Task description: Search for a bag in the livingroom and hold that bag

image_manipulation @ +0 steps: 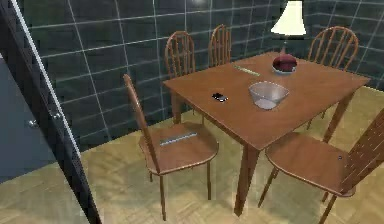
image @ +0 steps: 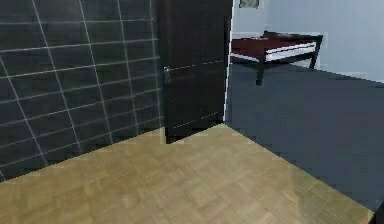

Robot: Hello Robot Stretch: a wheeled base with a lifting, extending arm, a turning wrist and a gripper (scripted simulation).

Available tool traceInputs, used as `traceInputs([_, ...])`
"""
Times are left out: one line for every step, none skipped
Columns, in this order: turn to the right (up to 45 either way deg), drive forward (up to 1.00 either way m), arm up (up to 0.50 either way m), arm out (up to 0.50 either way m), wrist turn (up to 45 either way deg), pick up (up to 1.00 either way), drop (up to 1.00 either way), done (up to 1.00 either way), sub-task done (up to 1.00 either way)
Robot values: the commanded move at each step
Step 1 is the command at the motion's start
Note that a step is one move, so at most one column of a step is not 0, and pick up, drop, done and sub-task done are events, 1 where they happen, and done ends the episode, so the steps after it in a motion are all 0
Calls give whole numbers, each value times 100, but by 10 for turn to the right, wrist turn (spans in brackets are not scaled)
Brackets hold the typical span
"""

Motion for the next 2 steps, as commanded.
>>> traceInputs([0, 100, 0, 0, 0, 0, 0, 0, 0])
traceInputs([150, 0, 0, 0, 0, 0, 0, 0, 0])
